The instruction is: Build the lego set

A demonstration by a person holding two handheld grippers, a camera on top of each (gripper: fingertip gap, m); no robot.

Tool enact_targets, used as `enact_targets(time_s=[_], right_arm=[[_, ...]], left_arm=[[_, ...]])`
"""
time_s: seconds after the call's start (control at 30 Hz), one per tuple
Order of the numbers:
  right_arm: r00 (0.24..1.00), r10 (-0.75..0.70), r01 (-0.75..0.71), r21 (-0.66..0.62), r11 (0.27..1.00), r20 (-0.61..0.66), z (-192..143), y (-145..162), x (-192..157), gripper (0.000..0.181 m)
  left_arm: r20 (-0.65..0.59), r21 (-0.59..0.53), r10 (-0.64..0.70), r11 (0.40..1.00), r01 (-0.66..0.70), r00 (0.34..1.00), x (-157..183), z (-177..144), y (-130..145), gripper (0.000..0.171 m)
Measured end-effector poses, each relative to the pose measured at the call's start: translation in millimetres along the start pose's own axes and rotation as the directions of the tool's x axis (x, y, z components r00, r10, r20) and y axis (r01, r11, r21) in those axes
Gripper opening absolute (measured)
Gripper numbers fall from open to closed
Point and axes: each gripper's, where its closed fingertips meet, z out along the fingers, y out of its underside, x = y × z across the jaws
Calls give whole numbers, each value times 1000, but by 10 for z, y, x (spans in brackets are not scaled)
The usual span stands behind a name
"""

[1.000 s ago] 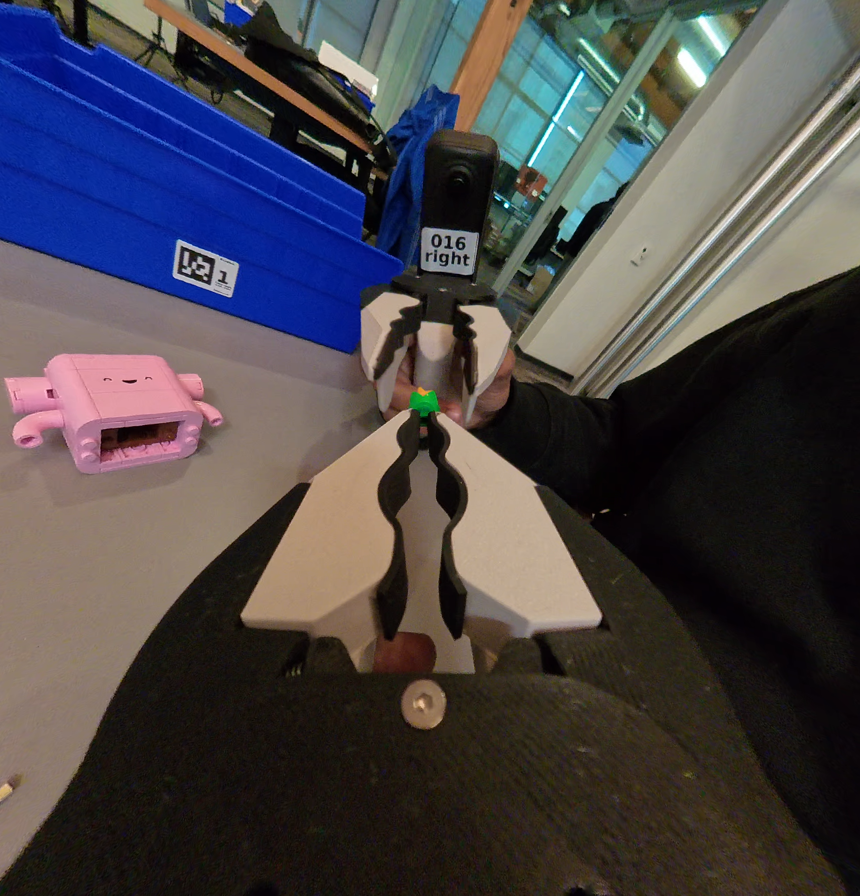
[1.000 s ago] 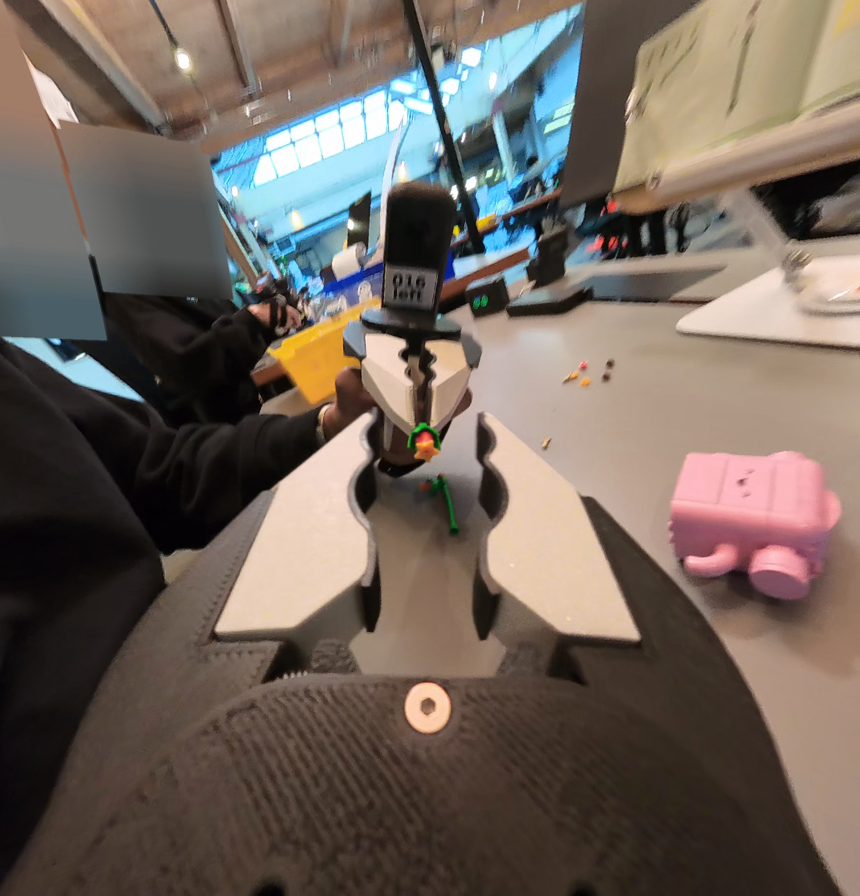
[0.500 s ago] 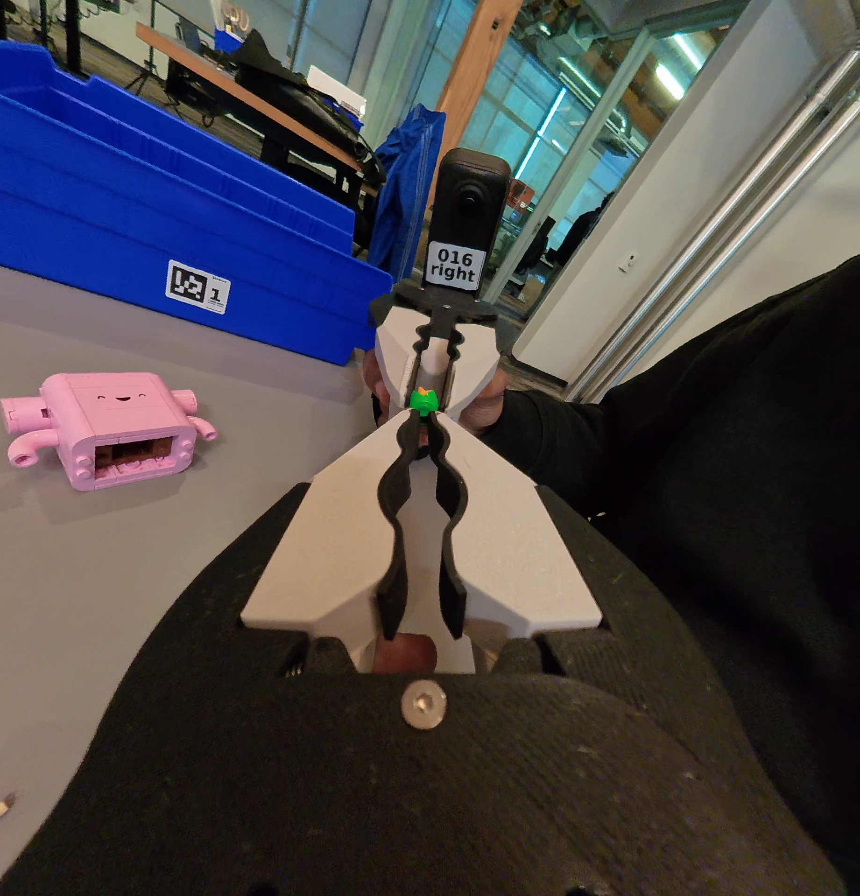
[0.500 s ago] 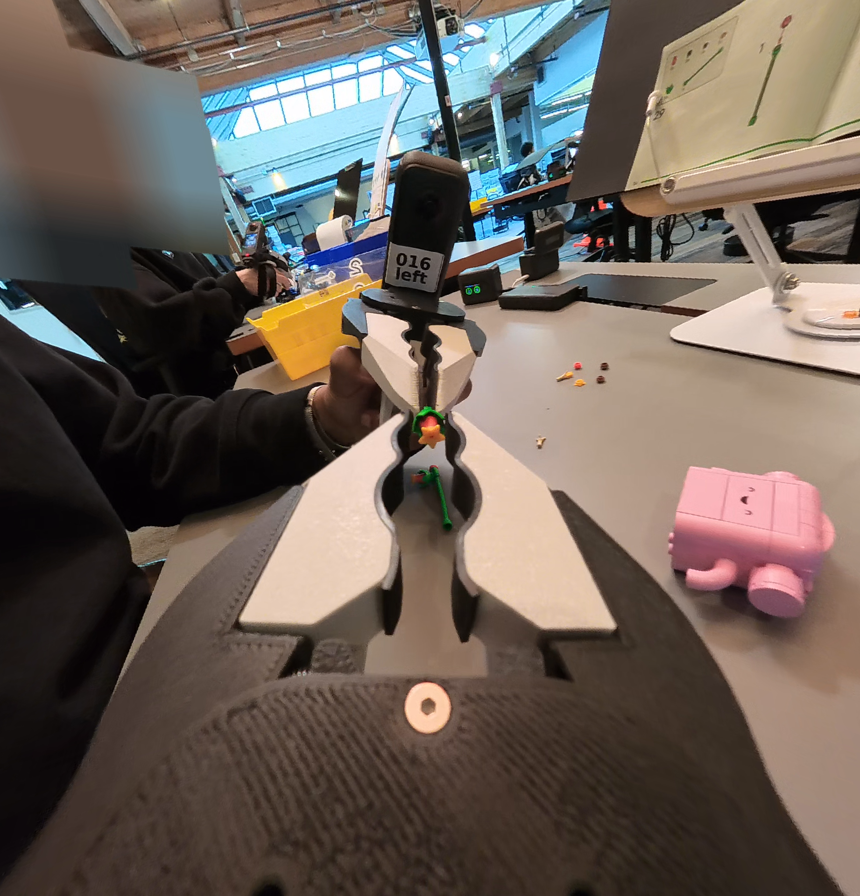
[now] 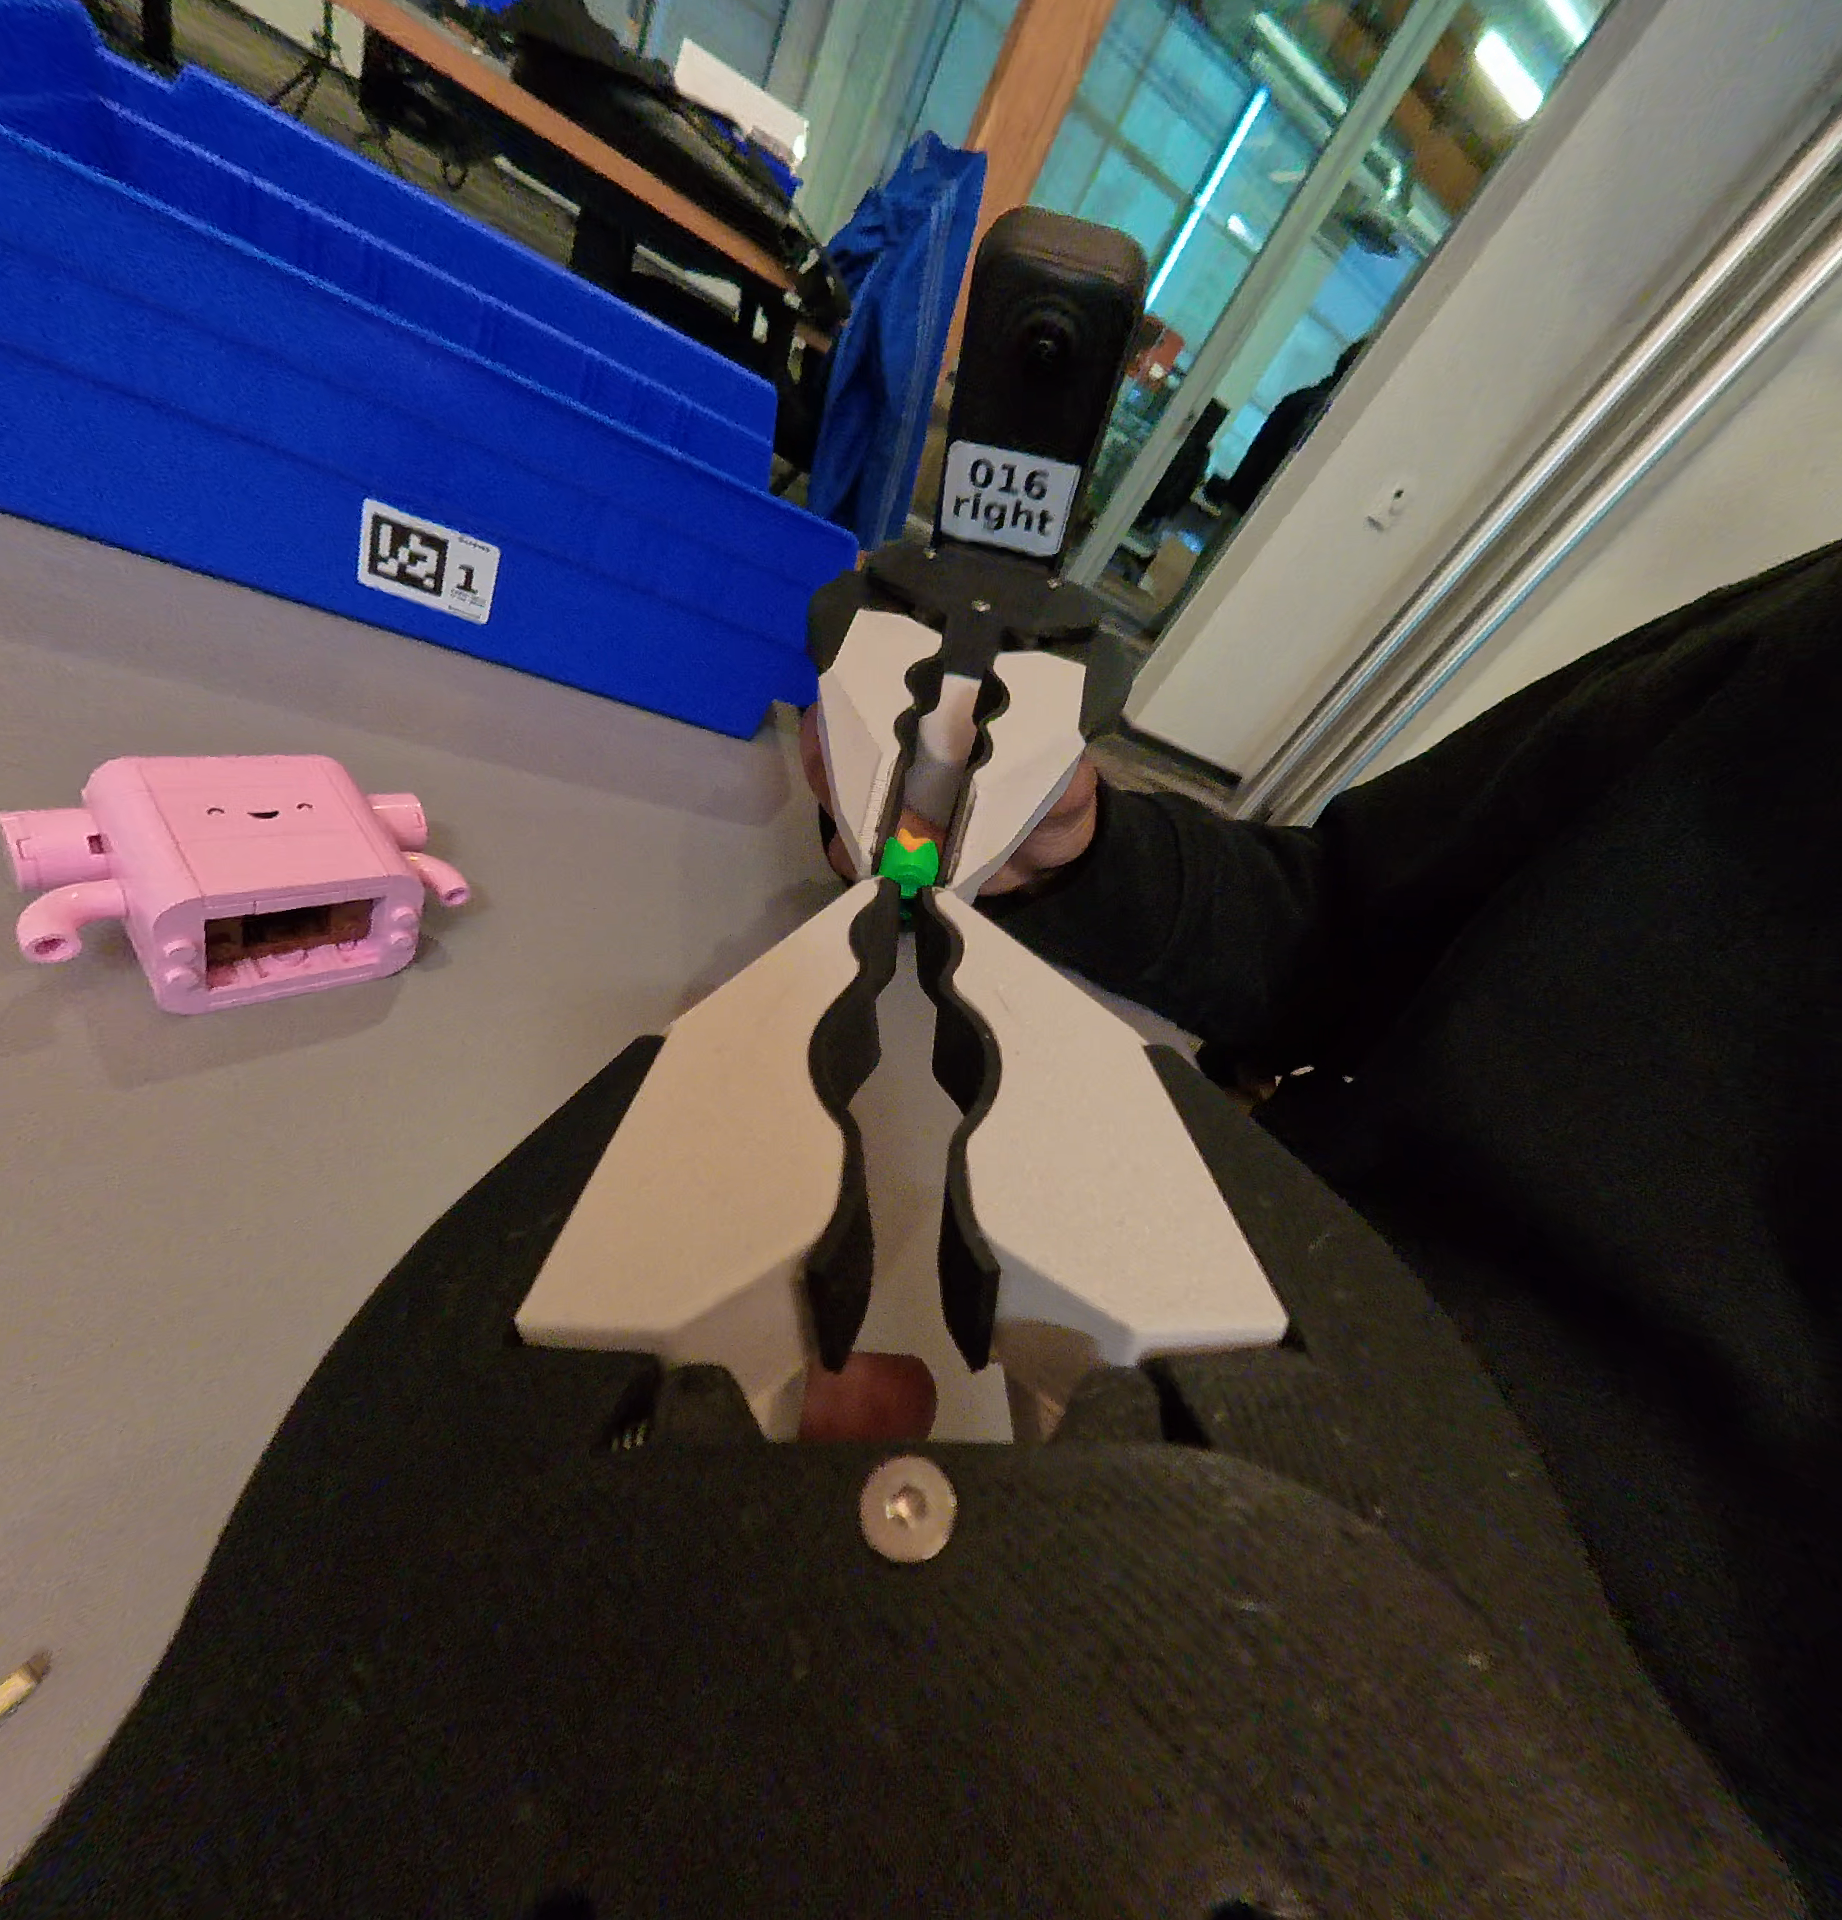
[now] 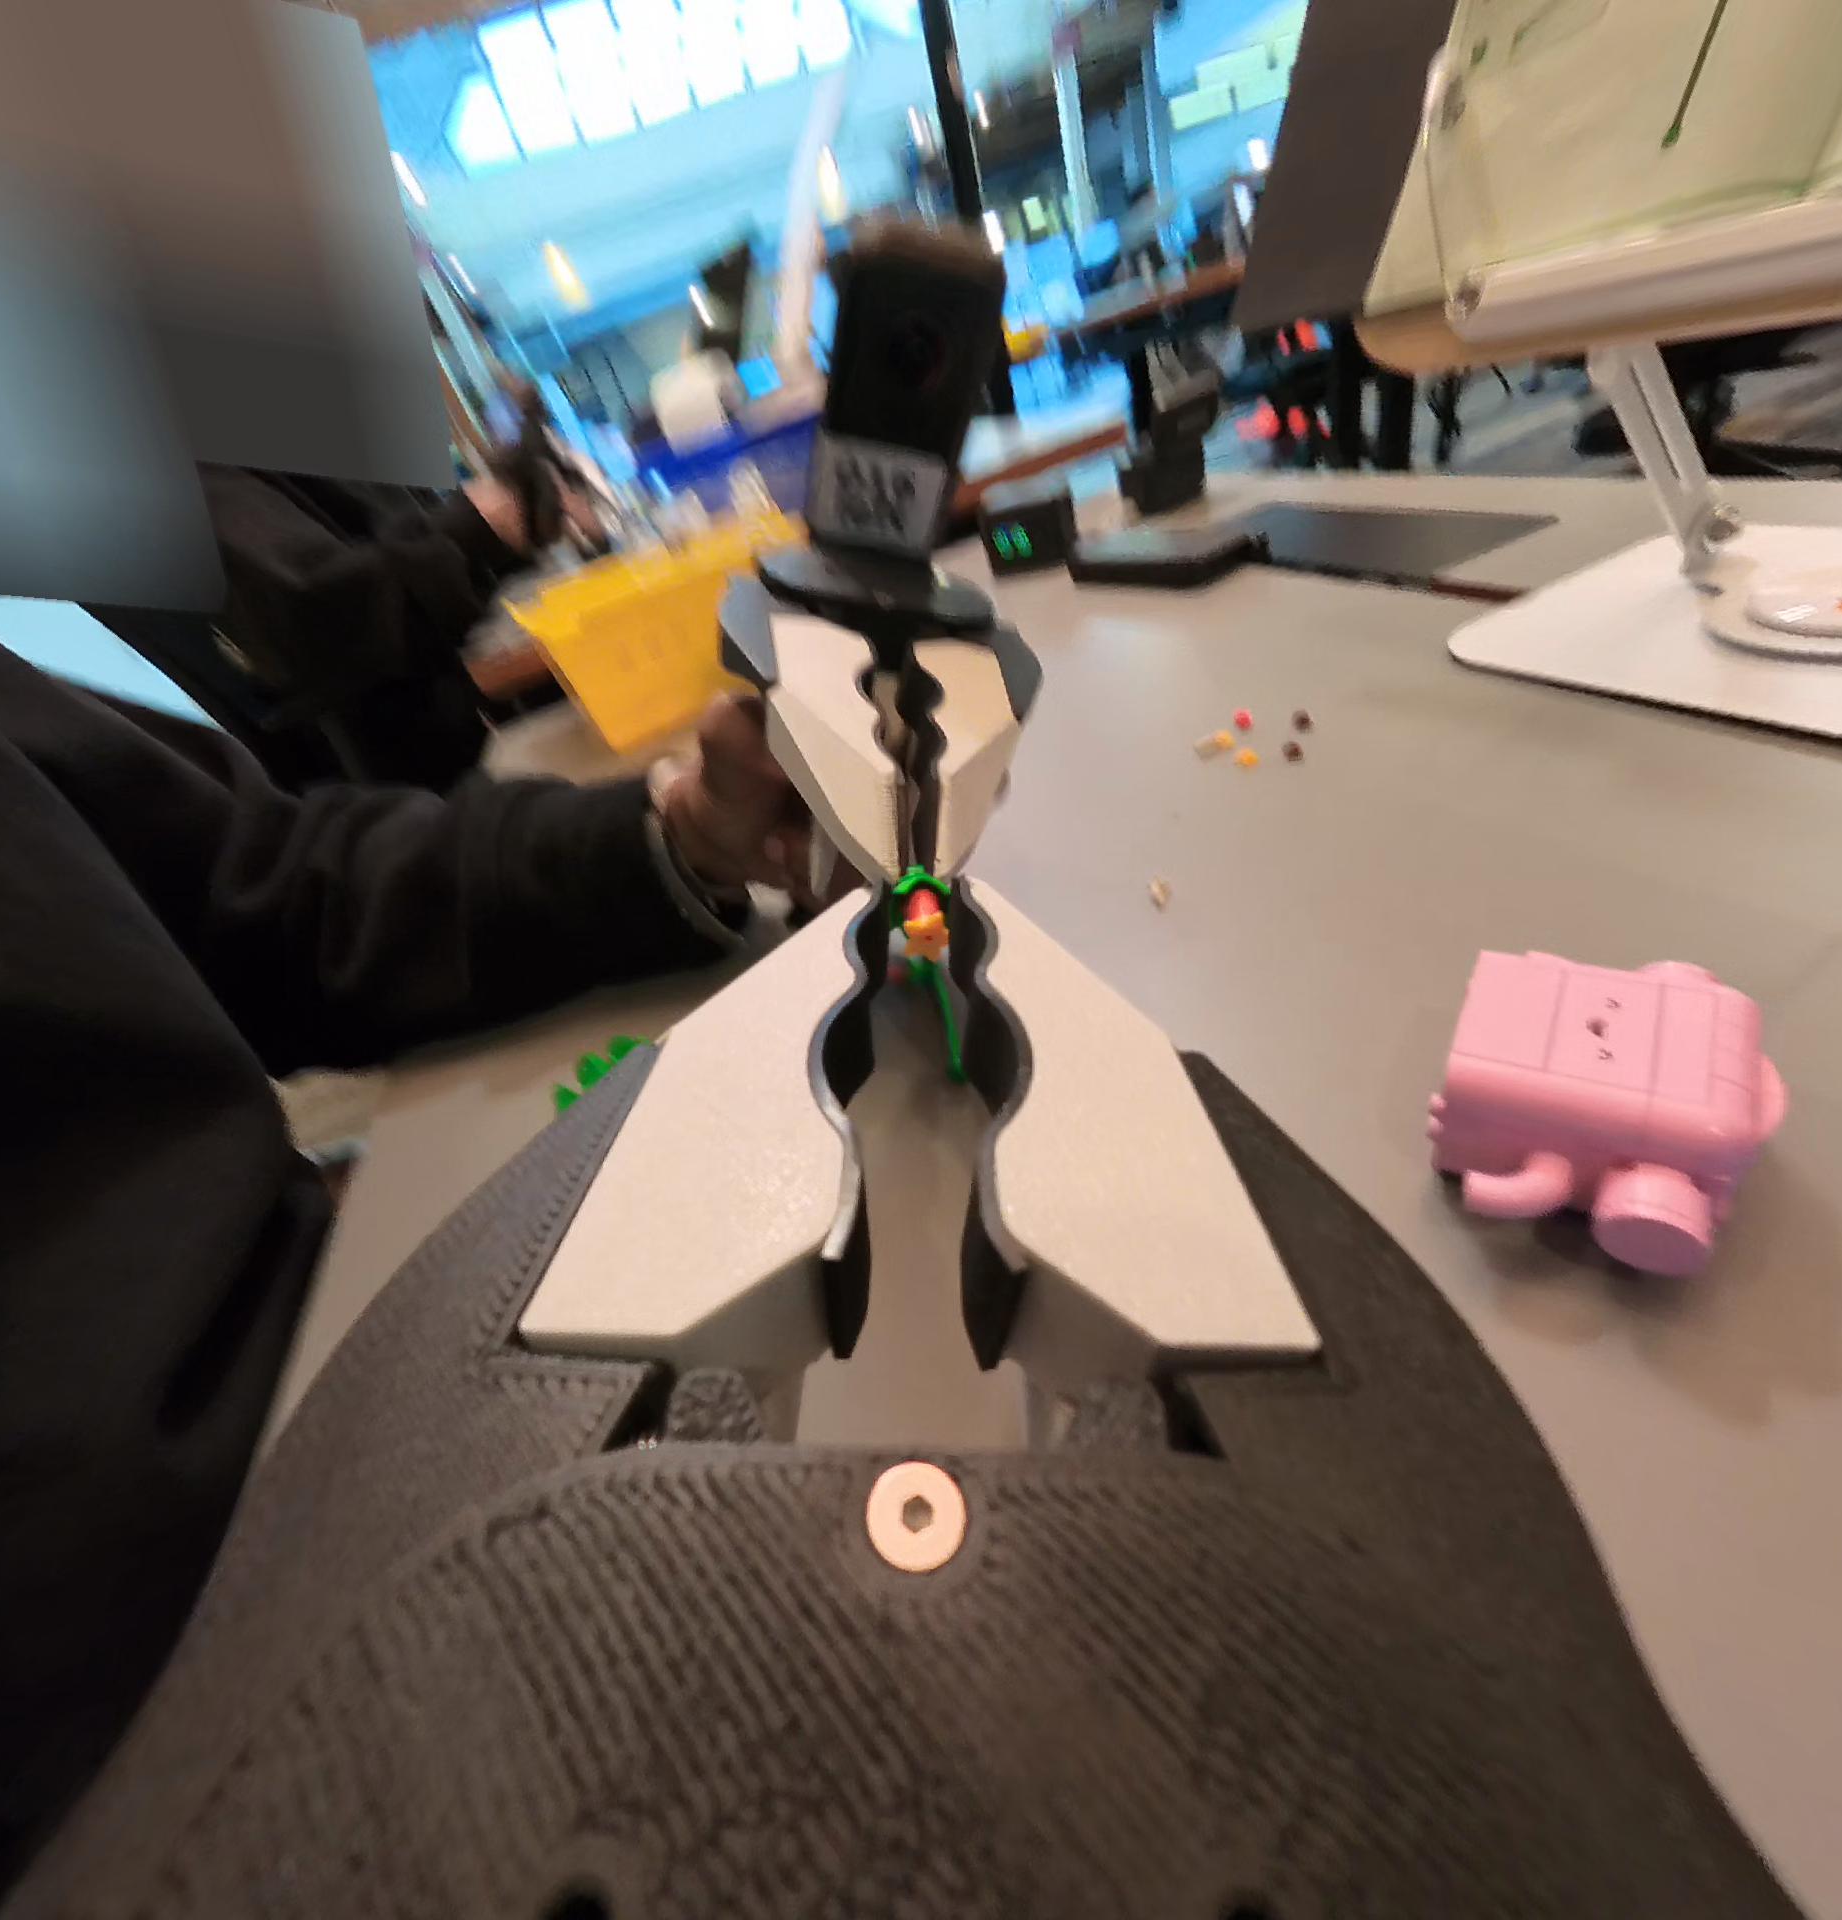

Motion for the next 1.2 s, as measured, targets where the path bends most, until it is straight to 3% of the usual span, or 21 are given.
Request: enact_targets(time_s=[0.3, 0.37, 0.4, 0.5, 0.6, 0.73, 0.93, 1.1, 1.2], right_arm=[[1000, -3, 3, 3, 1000, -31, 24, 0, 57, 9], [999, 18, -17, 48, 999, -30, 24, -52, 66, 10], [999, 29, -27, 73, 997, -32, 10, -84, 76, 10], [998, 50, -46, 111, 993, -41, -59, -122, 136, 10], [996, 90, -87, 143, 986, -17, -87, -144, 155, 10], [996, 94, -92, 122, 988, -10, -39, -109, 134, 11], [996, 83, -80, 123, 989, -23, -41, -107, 134, 11], [994, 106, -100, 155, 983, -25, -97, -136, 150, 11], [995, 100, -95, 146, 985, -27, -91, -126, 139, 11]], left_arm=[[26, 5, -11, 1000, 11, 1000, -48, -6, -9, 0], [35, 2, -24, 1000, 24, 999, -57, -24, -32, 11], [50, -12, -20, 1000, 21, 999, -72, -46, -28, 35], [109, 16, 7, 1000, -9, 994, -141, -219, -120, 39], [175, 114, 8, 993, -28, 985, -231, -507, -307, 39], [242, 194, 1, 980, -49, 970, -321, -784, -434, 36], [312, 58, 54, 995, -75, 949, -427, -708, -208, 31], [362, -121, 96, 991, -55, 927, -503, -645, 146, 27], [392, -79, 79, 996, -53, 916, -526, -732, 98, 24]])
